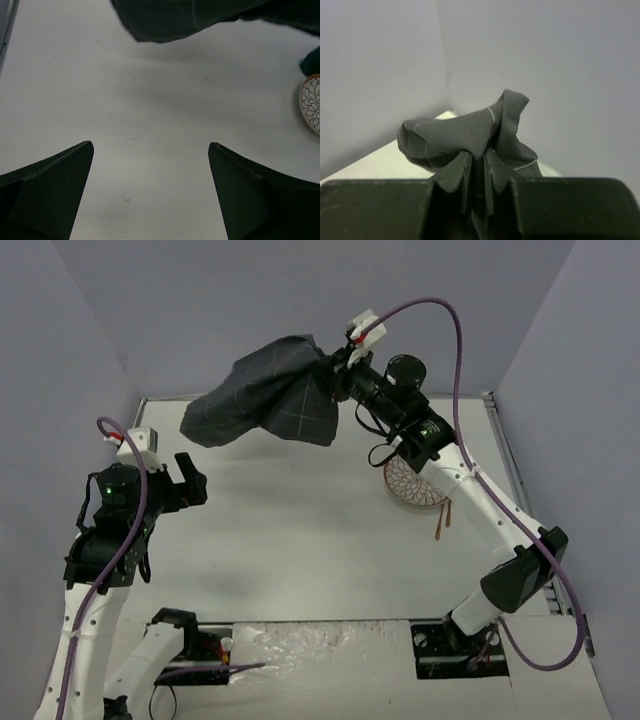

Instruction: Set the dinner table for one person

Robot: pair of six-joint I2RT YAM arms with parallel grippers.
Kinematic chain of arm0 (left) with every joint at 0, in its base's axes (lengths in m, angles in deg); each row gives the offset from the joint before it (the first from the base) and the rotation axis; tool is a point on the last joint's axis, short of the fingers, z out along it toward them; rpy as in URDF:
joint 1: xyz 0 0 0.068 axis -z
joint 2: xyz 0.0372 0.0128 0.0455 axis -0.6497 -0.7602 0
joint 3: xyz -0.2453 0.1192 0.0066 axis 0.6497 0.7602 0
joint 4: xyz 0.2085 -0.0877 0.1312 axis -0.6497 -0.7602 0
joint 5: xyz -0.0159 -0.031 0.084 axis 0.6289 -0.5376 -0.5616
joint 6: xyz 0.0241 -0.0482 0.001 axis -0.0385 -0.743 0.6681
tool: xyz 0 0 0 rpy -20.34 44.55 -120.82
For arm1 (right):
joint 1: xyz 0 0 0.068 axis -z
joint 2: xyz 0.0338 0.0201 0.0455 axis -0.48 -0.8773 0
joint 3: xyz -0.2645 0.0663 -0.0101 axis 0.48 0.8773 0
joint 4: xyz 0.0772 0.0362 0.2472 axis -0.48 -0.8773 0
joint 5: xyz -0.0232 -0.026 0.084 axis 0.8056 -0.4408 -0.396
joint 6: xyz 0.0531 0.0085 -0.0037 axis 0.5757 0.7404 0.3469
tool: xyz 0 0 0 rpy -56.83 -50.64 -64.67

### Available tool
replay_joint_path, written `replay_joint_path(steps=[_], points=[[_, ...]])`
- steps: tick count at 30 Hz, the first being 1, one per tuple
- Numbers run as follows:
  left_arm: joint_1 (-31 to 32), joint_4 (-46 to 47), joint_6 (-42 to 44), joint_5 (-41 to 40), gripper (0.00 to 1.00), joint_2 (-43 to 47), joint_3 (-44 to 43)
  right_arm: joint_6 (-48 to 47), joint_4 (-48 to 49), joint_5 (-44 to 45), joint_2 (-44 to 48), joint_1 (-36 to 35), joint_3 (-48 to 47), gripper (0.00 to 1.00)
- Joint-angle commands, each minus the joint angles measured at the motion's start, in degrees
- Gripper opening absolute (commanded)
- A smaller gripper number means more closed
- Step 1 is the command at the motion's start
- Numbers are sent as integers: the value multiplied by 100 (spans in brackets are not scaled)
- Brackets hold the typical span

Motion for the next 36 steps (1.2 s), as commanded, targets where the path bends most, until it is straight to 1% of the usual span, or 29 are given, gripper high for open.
replay_joint_path(steps=[1, 2, 3, 4, 6, 8, 12, 15, 17, 22, 26, 29, 32, 36], points=[[-39, -382, -125, -121, 97, 217, 32, 1003, 715, 89, 731, -152, 2370, 9], [-39, -416, -132, -81, 97, 271, 73, 1112, 709, 182, 767, -173, 3040, 9], [-39, -441, -148, -45, 97, 294, 145, 1301, 611, 319, 792, -217, 3533, 12], [-39, -449, -182, -13, 97, 303, 239, 1463, 488, 431, 789, -265, 3915, 19], [-39, -415, -299, 35, 97, 289, 472, 1657, 213, 563, 701, -361, 4427, 45], [-39, -243, -408, 119, 97, 216, 680, 1839, -59, 662, 652, -387, 4824, 65], [-39, 108, -662, 165, 97, -71, 1071, 1858, -372, 819, 873, -376, 5068, 84], [-39, 396, -739, 153, 97, -424, 1134, 1737, -585, 1052, 1119, -324, 4979, 89], [-40, 701, -736, 164, 97, -898, 1095, 1600, -692, 1078, 1218, -218, 4864, 91], [-82, 1229, -652, 223, 97, -2191, 768, 1489, -707, 726, 1412, 61, 4699, 93], [-426, 1548, -509, 360, 97, -3366, 267, 1407, -689, 544, 1652, 230, 4846, 93], [-641, 1783, -131, 638, 94, -4239, -109, 1259, -689, 557, 1813, 290, 4961, 94], [-785, 1744, 348, 1005, 93, -4929, -560, 1169, -689, 542, 1947, 372, 5083, 94], [-865, 1852, 757, 1375, 91, -5390, -728, 1114, -674, 413, 2138, 445, 5260, 95]])
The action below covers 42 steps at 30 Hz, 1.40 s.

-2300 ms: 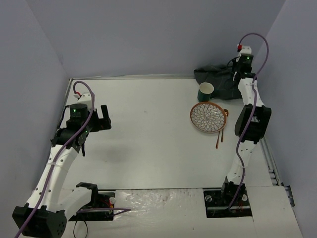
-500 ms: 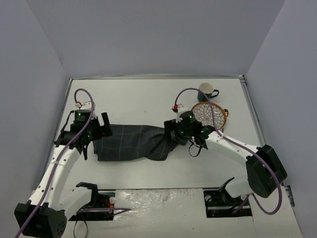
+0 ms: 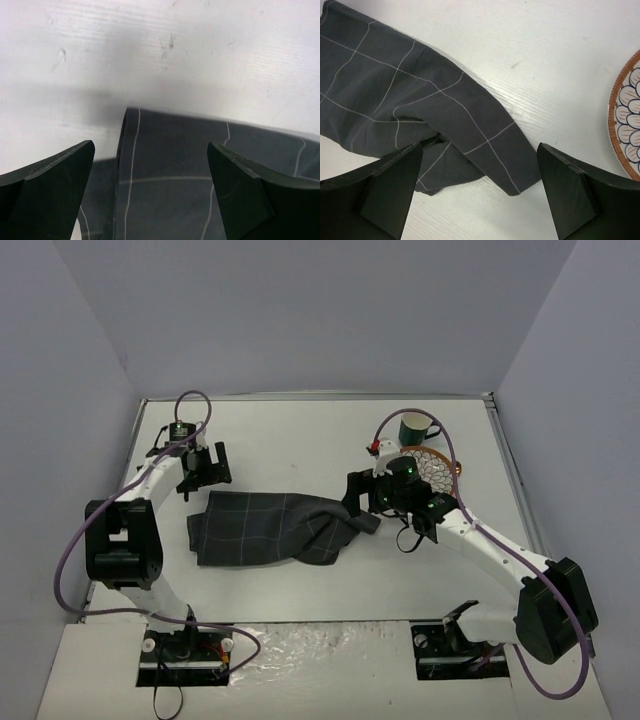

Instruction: Set the dinner table for one person

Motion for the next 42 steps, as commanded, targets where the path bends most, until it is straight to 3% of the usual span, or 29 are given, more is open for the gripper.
replay_joint_path(steps=[1, 11, 19, 28, 30, 42], points=[[-224, 344, 727, 664, 91, -284, -413, -162, 233, -181, 345, 105, 151, 95], [-251, 268, 1096, 1091, 83, -768, -255, -88, 445, -250, 644, 115, 431, 95], [-245, 125, 1170, 1290, 70, -973, -203, 18, 516, -175, 801, 124, 600, 95], [-198, -174, 1143, 1316, 9, -910, -291, 281, 510, 154, 1044, 135, 799, 95], [-197, -221, 1133, 1306, 0, -820, -299, 379, 500, 259, 1075, 161, 842, 95], [-179, -216, 840, 949, 0, 772, -36, 1216, 331, 930, 192, 462, 715, 94]])
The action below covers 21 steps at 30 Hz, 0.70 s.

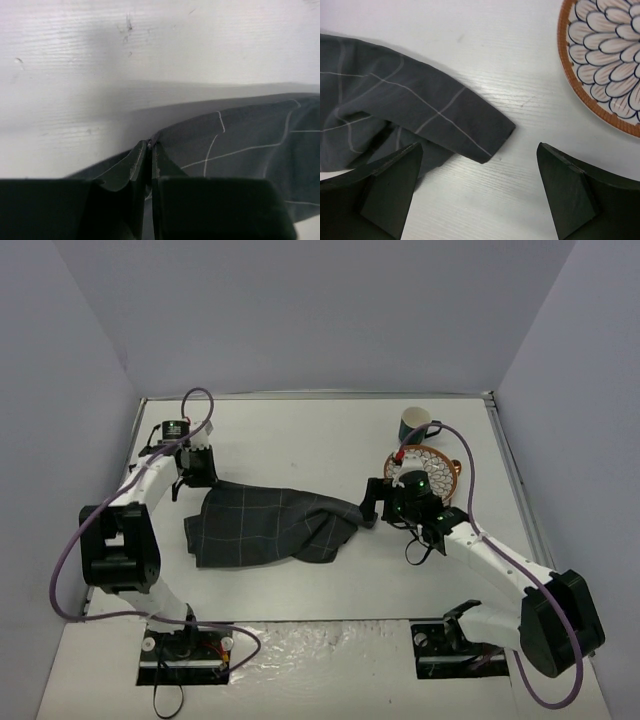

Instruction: Set the dinner table for one person

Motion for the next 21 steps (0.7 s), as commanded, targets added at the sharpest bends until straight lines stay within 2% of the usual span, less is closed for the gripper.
replay_joint_path(steps=[1, 14, 19, 21], points=[[20, 138, -157, -155, 0, 952, 93, 408, 213, 350, -601, 122, -255, 94], [55, 200, -238, -2, 0, 1261, 223, 945, 1274, -422, -2139, 202, -446, 89], [55, 201, -247, 29, 0, 1287, 213, 987, 1513, -536, -2377, 202, -445, 82], [55, 201, -247, 20, 0, 1286, 204, 1008, 1561, -583, -2428, 203, -428, 76]])
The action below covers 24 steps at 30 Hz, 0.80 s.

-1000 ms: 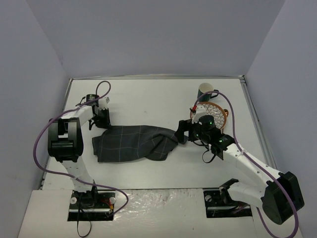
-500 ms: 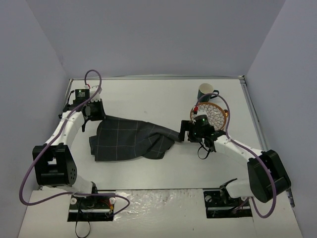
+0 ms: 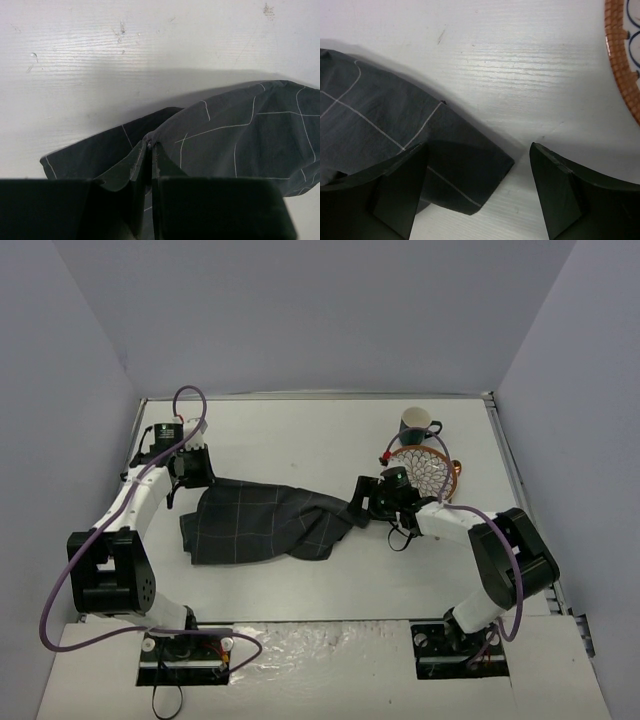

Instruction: Set the dinner table for one person

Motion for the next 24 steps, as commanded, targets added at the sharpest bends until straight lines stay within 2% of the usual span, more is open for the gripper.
replay_joint_path(steps=[1, 10, 18, 24], points=[[18, 189, -62, 46, 0, 183, -147, 173, 380, -225, -116, 44, -123, 73], [18, 145, -97, -10, 0, 162, -185, 187, 51, -243, 142, 38, 2, 44], [9, 22, -80, -20, 0, 382, -405, -123, -406, -74, 584, 38, -274, 0], [-23, -101, -122, -155, 0, 1150, -1047, -882, -1229, 272, 1394, 38, -1397, 0]])
